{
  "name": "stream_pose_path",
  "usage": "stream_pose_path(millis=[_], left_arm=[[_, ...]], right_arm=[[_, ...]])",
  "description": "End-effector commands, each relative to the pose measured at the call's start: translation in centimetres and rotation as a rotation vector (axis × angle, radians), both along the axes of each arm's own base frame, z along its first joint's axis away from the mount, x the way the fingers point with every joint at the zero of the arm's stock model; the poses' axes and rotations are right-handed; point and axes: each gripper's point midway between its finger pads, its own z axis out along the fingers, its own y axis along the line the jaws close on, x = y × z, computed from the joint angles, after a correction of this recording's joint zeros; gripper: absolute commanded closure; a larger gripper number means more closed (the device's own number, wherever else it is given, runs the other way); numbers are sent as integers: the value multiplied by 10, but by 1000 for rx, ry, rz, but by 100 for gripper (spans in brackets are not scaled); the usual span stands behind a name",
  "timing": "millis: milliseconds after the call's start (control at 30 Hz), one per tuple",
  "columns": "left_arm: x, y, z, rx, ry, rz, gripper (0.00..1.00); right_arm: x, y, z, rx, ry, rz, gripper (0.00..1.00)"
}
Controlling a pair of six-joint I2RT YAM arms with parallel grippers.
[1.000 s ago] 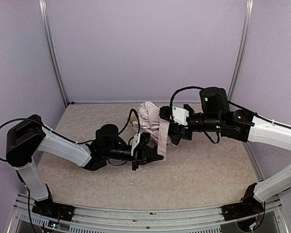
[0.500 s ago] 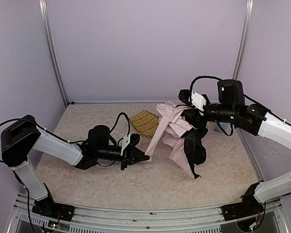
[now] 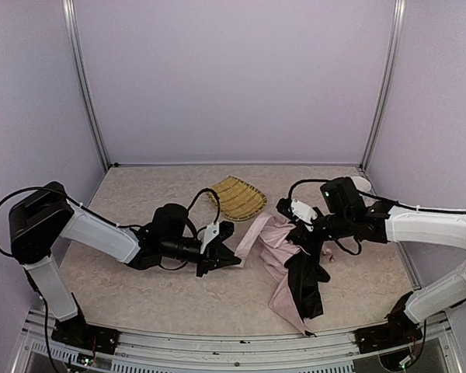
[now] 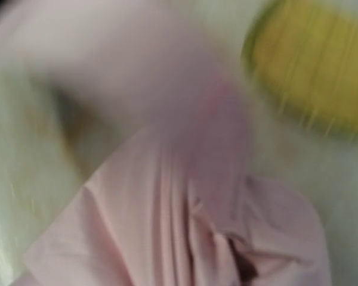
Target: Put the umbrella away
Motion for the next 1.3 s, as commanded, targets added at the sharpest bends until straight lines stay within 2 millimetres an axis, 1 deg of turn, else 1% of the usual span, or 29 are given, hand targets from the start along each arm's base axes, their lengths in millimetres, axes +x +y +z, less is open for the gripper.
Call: stream_pose_path(millis=[0,33,100,133,167,200,267,300,333,367,400,467,500,567,633,700,767,833,933,1033,1100,1200,1267], left_arm=[[9,6,3,51,-36,32,100],[10,5,-1,75,-23,36,100],[8,5,-11,125,3,34,100],[4,5,-14,143,6,32,100],[-1,5,-18,164,7,25,100],[-6,5,-19,173,3,19,100],[-15,5,-18,183,-8,11,100],[-17,5,-17,188,-13,10,100],[-18,5,-16,190,-17,14,100],[-18,6,-15,193,-21,20,100],[-18,7,-14,196,-22,24,100],[-17,10,-12,198,-32,35,100],[-17,10,-11,200,-36,39,100],[-16,12,-12,213,-35,45,100],[-15,14,-12,224,-31,52,100],[-13,15,-11,229,-28,65,100],[-11,17,-8,237,-26,83,100],[-9,19,-6,245,-24,100,100],[-9,20,-2,242,-26,108,100],[-11,19,3,226,-22,101,100],[-12,18,6,219,-21,100,100],[-13,17,15,200,-18,101,100],[-14,15,24,175,-13,96,100]], right_arm=[[17,5,0,110,-5,-120,98],[17,7,-6,114,21,-122,91],[13,9,-20,93,99,-129,68],[12,8,-21,83,128,-140,60],[12,7,-18,78,143,-158,53],[14,3,-12,78,143,-183,46],[12,-2,9,91,142,-208,30],[9,-4,25,107,134,-207,11],[6,-5,41,124,134,-208,7],[2,-8,51,132,140,-211,1],[-1,-12,58,137,146,-222,0],[-8,-28,61,120,175,-278,0],[-9,-38,59,110,194,-322,0],[-11,-58,46,79,238,-420,1],[-15,-70,32,77,307,-514,6],[-20,-70,26,98,376,-552,11],[-22,-71,25,127,436,-605,12],[-22,-73,26,158,461,-646,12],[-21,-96,6,145,489,-803,12],[-23,-116,-17,121,528,-907,13],[-25,-120,-31,103,560,-936,13],[-22,-119,-40,124,582,-933,13],[-21,-122,-50,111,577,-921,14]])
